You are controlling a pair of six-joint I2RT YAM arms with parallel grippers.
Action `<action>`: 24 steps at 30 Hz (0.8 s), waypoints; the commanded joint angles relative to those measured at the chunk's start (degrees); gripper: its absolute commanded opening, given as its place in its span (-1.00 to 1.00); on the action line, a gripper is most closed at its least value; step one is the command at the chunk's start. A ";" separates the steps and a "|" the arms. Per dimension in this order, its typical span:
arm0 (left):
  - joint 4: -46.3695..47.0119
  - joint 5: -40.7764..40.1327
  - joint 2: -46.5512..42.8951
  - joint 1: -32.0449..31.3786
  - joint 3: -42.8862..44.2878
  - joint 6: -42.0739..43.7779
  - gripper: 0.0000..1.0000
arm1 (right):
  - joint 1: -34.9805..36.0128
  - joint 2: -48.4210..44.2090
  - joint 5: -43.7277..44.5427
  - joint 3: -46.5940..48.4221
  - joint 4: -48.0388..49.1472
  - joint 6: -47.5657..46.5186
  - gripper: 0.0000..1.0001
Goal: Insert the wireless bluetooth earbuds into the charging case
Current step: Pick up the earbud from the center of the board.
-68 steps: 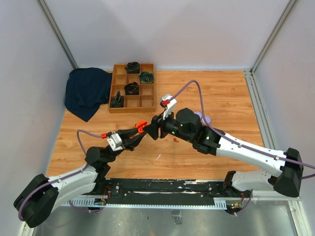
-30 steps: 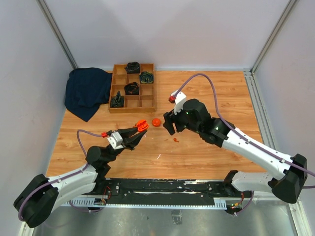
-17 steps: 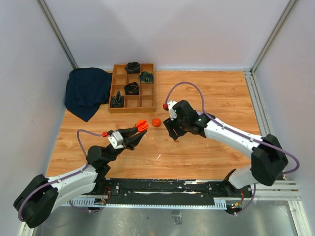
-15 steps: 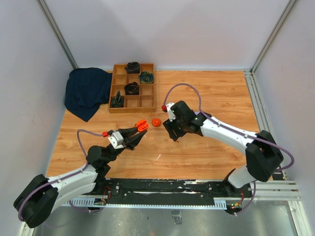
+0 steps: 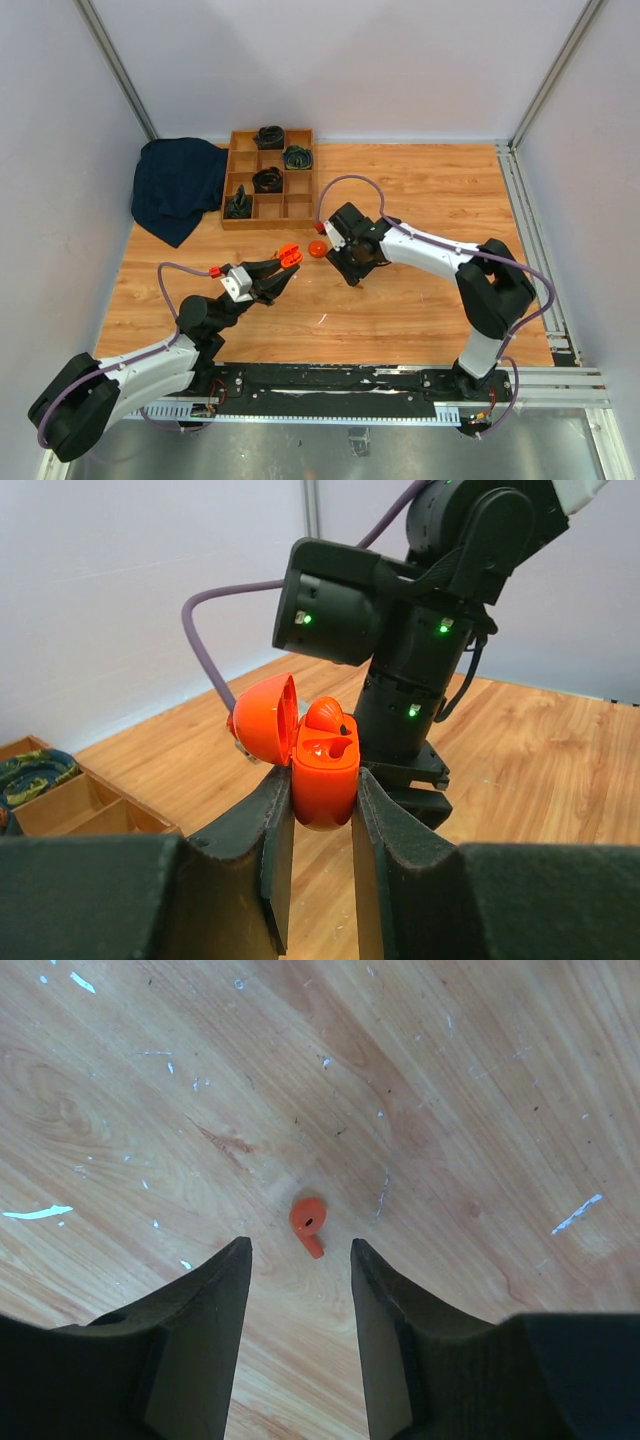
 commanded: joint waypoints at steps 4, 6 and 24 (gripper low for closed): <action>1.13 -0.14 0.31 -0.39 -6.58 0.31 -0.99 | 0.20 6.07 1.03 7.34 -9.59 -7.47 -0.15; 1.13 0.05 0.45 -0.39 -6.54 0.35 -0.99 | 0.56 7.68 1.61 8.88 -11.44 -8.47 -0.19; 1.04 0.41 0.10 -0.39 -6.53 0.21 -1.00 | 3.73 17.49 2.63 16.57 -18.78 -12.44 -0.32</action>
